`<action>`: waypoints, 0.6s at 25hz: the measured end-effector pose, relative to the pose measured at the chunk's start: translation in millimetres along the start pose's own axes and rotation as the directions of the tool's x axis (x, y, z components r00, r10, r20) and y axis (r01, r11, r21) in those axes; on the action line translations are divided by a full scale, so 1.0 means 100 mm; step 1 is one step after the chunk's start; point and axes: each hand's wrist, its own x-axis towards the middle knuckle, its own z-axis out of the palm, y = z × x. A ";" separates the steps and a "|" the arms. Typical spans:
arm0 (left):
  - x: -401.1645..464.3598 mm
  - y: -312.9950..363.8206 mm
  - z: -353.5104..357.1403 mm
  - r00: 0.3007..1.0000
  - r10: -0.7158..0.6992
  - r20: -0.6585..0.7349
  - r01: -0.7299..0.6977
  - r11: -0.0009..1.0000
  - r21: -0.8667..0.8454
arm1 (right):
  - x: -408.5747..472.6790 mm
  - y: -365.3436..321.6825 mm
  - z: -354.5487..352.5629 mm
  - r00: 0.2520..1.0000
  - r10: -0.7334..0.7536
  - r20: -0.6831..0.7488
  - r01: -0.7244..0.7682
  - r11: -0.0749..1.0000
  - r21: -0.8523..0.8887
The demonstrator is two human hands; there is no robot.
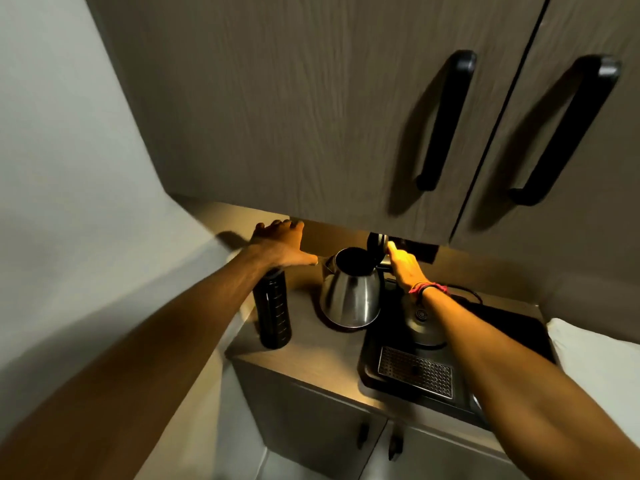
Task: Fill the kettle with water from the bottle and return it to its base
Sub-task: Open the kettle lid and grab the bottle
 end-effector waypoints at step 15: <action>-0.28 -0.44 -0.04 0.971 -0.157 -0.179 0.188 0.967 0.172 | 0.29 -0.11 0.53 0.968 -0.219 0.122 0.223 0.974 -0.024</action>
